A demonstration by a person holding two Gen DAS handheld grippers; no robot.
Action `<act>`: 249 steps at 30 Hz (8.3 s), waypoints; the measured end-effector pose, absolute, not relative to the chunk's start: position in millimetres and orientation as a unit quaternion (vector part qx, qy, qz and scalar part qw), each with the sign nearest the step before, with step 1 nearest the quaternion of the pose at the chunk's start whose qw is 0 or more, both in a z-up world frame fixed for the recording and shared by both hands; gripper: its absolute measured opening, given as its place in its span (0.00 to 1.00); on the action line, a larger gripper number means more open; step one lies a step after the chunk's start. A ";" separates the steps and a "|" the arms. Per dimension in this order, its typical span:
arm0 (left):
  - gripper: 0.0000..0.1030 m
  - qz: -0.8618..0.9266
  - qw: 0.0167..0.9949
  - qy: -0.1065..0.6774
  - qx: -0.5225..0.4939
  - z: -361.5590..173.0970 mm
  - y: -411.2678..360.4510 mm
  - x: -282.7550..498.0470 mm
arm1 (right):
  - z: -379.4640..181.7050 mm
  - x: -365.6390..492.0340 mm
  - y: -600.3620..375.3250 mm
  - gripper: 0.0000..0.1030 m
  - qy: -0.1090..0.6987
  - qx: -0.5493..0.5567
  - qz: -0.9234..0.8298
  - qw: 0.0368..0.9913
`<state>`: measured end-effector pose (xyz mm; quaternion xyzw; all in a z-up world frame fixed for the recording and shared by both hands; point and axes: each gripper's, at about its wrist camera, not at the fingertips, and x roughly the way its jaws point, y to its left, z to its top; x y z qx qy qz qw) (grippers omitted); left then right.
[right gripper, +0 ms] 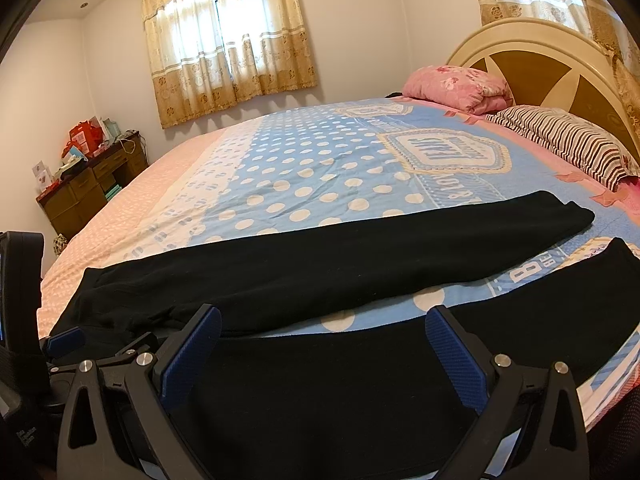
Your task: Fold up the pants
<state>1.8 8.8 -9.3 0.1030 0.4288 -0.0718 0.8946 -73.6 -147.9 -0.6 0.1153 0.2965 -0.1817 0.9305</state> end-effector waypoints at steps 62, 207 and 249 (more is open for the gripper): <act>0.97 0.034 0.878 0.476 0.045 -40.3 138.2 130.0 | -61.4 246.8 -33.2 0.72 0.483 -0.036 0.211 0.849; 0.81 -0.239 0.888 0.360 0.157 -10.1 -23.3 -51.5 | -13.8 -204.0 -447.2 0.52 0.230 0.328 -0.339 0.851; 0.83 -0.313 0.859 0.367 0.174 -9.3 -57.3 -78.2 | 13.7 -272.2 -467.2 0.19 0.205 0.374 -0.350 0.834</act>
